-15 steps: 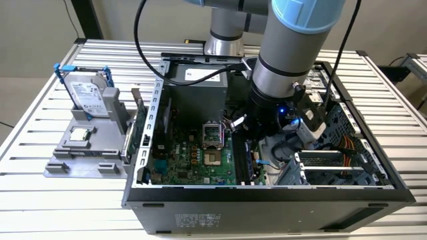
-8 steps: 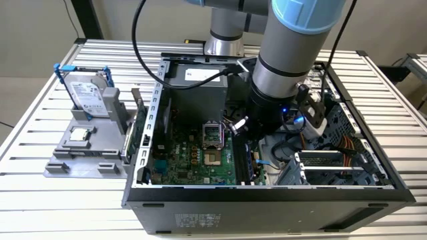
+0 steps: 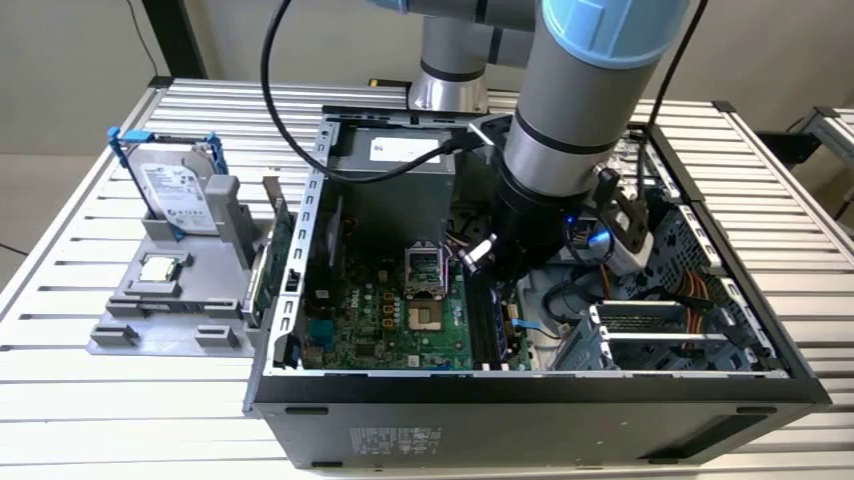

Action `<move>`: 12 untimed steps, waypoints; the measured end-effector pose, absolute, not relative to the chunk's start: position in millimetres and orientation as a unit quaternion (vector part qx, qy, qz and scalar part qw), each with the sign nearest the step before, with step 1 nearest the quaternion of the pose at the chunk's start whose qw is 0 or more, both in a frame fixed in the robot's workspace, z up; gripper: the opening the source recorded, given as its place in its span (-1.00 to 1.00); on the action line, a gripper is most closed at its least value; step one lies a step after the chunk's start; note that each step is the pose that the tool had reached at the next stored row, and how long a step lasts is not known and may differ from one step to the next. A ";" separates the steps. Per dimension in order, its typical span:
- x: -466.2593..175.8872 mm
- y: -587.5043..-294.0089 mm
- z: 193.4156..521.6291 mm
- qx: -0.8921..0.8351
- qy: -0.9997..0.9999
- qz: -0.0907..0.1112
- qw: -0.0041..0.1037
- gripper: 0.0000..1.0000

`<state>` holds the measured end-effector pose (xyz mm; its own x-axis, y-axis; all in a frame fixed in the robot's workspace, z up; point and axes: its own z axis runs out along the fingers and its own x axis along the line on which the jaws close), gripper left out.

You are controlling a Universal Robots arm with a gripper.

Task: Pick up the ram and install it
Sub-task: 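Press down the ram until it locks into place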

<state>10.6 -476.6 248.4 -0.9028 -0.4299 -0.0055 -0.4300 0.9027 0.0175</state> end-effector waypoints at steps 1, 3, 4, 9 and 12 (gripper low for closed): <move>10.4 -476.6 248.3 -0.226 0.974 0.009 0.001 -1.00; 10.2 -476.6 248.3 -0.239 0.971 0.009 0.001 -1.00; 10.2 -476.6 248.3 -0.247 0.969 0.009 0.001 -1.00; 10.2 -476.6 248.2 -0.291 0.957 0.009 0.000 -1.00; 10.2 -476.5 248.2 -0.306 0.952 0.010 -0.001 -1.00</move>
